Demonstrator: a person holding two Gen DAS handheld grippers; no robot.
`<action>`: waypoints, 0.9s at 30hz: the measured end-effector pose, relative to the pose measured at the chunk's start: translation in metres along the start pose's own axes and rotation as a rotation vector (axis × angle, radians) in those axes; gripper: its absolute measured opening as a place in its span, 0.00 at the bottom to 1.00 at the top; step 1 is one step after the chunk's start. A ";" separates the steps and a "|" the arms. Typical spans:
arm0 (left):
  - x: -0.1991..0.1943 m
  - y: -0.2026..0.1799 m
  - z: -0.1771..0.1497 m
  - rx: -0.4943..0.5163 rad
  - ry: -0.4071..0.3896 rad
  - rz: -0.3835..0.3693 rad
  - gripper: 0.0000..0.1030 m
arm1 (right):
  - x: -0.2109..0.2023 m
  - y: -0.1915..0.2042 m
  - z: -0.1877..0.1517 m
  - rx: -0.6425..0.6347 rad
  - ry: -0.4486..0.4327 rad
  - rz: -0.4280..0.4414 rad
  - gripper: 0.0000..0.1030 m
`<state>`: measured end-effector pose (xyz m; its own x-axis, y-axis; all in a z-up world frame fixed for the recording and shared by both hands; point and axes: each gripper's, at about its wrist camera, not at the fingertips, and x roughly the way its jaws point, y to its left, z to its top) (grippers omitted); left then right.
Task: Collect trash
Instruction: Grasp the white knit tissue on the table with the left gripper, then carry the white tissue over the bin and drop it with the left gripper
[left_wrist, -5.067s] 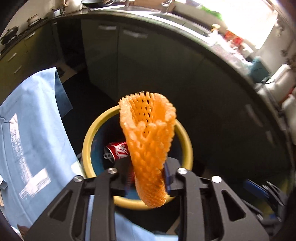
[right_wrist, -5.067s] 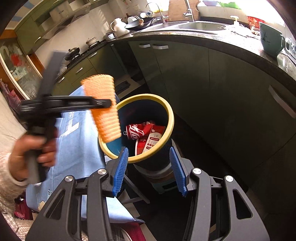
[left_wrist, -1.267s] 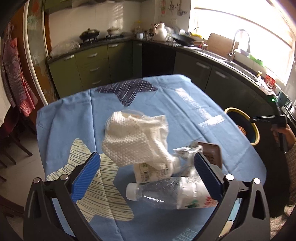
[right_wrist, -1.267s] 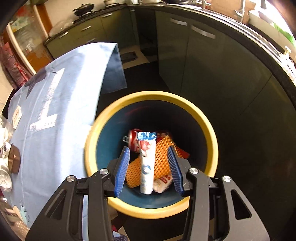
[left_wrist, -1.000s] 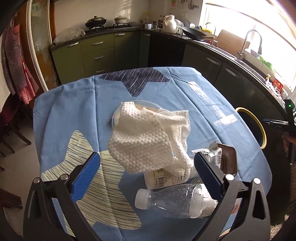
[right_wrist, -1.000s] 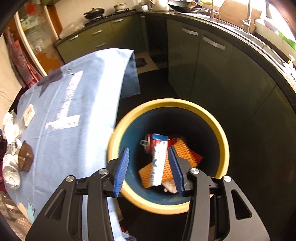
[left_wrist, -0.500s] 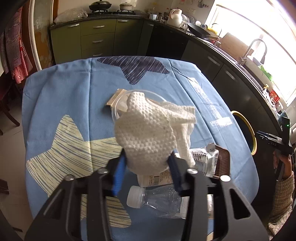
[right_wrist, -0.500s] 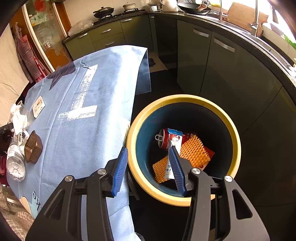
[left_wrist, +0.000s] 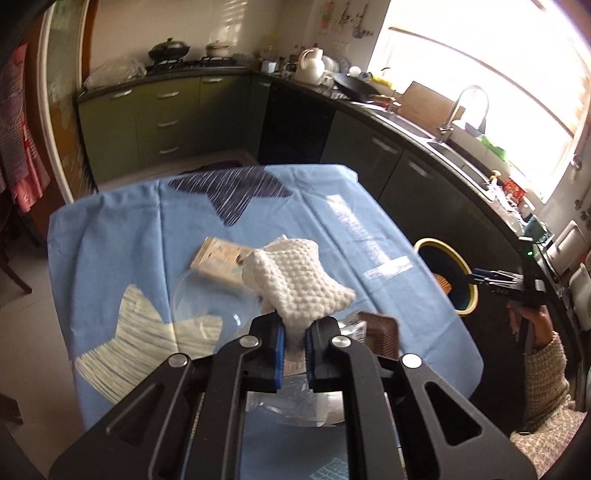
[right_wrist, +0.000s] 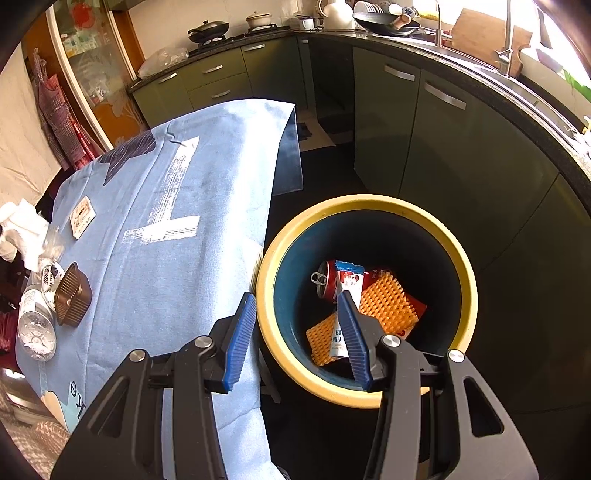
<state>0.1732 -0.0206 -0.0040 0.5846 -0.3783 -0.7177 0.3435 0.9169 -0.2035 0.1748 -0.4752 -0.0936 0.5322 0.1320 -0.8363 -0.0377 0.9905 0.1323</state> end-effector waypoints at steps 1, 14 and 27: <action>-0.003 -0.004 0.004 0.010 -0.007 -0.007 0.08 | -0.001 -0.001 0.000 0.001 -0.001 0.001 0.45; 0.008 -0.128 0.071 0.240 -0.001 -0.222 0.08 | -0.049 -0.024 -0.011 0.043 -0.094 -0.026 0.45; 0.167 -0.333 0.099 0.494 0.213 -0.359 0.08 | -0.105 -0.086 -0.067 0.169 -0.164 -0.072 0.45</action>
<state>0.2290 -0.4020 0.0096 0.2289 -0.5701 -0.7890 0.8181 0.5519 -0.1615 0.0657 -0.5718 -0.0525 0.6591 0.0397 -0.7510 0.1395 0.9748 0.1740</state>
